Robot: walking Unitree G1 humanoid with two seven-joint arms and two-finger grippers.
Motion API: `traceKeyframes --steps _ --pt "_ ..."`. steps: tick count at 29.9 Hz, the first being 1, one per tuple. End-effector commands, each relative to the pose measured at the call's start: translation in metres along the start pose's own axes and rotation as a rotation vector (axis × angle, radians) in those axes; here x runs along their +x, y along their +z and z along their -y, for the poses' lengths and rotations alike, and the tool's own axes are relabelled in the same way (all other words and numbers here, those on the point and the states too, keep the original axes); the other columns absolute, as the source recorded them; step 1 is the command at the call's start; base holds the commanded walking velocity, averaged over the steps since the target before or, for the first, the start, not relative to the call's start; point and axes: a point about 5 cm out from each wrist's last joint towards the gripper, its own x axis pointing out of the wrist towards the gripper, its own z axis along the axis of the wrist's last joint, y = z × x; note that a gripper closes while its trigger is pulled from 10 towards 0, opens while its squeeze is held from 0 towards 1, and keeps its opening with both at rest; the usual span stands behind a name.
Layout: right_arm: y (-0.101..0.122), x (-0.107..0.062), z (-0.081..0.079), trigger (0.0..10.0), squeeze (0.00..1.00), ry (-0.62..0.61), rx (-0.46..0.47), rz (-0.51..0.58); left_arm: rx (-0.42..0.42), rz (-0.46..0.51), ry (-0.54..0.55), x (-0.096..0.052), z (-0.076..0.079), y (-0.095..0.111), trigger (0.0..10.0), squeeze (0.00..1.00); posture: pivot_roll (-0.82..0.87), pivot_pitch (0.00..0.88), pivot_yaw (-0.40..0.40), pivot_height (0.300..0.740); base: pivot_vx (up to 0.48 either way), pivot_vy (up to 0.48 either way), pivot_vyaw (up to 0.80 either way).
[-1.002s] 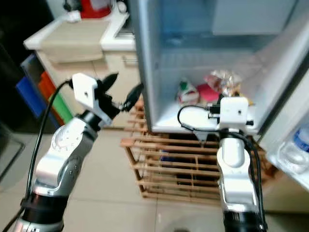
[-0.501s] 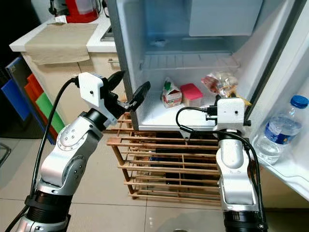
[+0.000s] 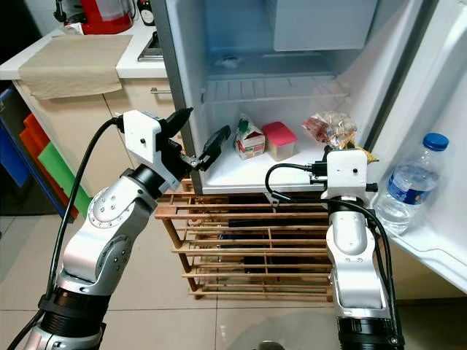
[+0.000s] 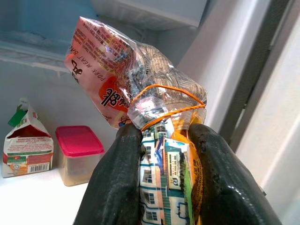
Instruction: Restocking fridge
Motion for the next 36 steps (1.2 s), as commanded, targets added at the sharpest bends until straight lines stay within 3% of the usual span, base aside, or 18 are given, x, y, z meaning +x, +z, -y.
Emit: traceKeyframes --steps 1,36 --pt "0.0082 0.0019 -0.0007 0.0 0.12 -0.002 0.009 0.044 0.016 0.003 -0.009 0.0008 -0.0001 0.0021 10.0 0.00 -0.14 0.000 0.076 0.740 0.000 0.000 0.00" --pt "0.0052 -0.0013 -0.0017 0.0 0.12 0.006 0.002 0.030 0.004 -0.007 -0.044 0.0004 0.0075 -0.0002 10.0 0.00 -0.15 0.000 0.075 0.740 0.000 0.000 0.00"
